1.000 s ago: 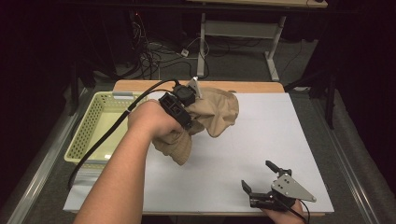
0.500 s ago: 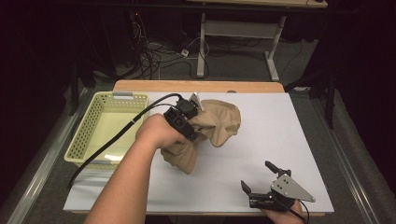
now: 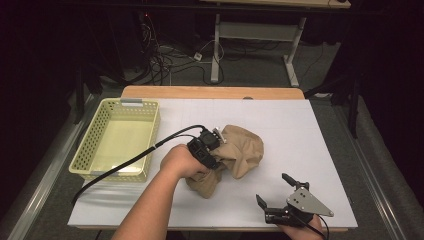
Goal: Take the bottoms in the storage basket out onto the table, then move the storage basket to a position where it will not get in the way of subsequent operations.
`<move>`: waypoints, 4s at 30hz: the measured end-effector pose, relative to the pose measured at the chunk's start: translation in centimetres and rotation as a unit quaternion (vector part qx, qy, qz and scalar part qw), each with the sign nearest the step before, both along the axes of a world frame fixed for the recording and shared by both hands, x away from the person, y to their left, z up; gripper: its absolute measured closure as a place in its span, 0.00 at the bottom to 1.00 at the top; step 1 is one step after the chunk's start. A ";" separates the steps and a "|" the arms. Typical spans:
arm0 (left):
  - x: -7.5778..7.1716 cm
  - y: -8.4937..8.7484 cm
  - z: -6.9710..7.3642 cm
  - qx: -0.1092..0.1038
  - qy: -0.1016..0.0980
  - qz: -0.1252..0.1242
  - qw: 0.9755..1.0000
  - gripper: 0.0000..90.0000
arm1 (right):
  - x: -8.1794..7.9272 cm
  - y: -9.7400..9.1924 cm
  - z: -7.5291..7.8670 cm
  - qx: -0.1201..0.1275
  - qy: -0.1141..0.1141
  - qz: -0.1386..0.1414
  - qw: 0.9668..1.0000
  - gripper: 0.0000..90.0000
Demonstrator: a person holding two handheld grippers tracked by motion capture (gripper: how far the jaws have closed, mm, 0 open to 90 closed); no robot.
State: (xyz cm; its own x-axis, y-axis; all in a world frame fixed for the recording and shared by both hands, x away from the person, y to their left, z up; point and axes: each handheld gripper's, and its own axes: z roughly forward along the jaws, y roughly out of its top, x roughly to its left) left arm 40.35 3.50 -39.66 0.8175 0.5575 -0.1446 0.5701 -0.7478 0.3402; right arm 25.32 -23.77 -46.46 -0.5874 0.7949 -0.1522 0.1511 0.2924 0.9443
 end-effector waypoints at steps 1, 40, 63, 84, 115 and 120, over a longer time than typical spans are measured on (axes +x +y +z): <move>0.0 0.0 -0.3 -0.007 -0.003 0.004 1.000 0.70 | 0.0 0.0 0.0 0.000 0.000 0.000 1.000 0.00; -13.7 11.6 -6.9 -0.256 -0.202 0.182 0.928 0.00 | 4.4 4.1 1.6 0.027 0.062 0.060 0.996 0.28; -15.4 12.1 -8.0 -0.294 -0.223 0.137 0.919 0.00 | 3.0 -1.8 2.2 0.027 0.057 0.005 0.998 0.95; -13.0 7.4 -8.2 -0.271 -0.210 0.084 0.936 0.00 | 0.6 -9.2 1.2 0.050 0.078 -0.092 0.991 0.64; -11.6 8.9 -8.1 -0.232 -0.232 0.099 0.939 0.00 | -2.3 5.0 -0.7 -0.083 0.106 0.071 0.988 0.24; -13.5 10.2 -8.0 -0.247 -0.224 0.110 0.936 0.00 | -0.5 6.8 -1.5 -0.114 0.131 0.082 0.981 0.23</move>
State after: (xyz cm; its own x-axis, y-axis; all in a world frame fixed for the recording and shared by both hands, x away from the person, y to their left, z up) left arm 26.83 13.72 -47.67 0.7310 0.6752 -0.0986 0.4091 -0.3180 0.8553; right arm 24.78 -16.96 -47.91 -0.7479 0.6484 -0.1423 0.3127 0.5332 0.7860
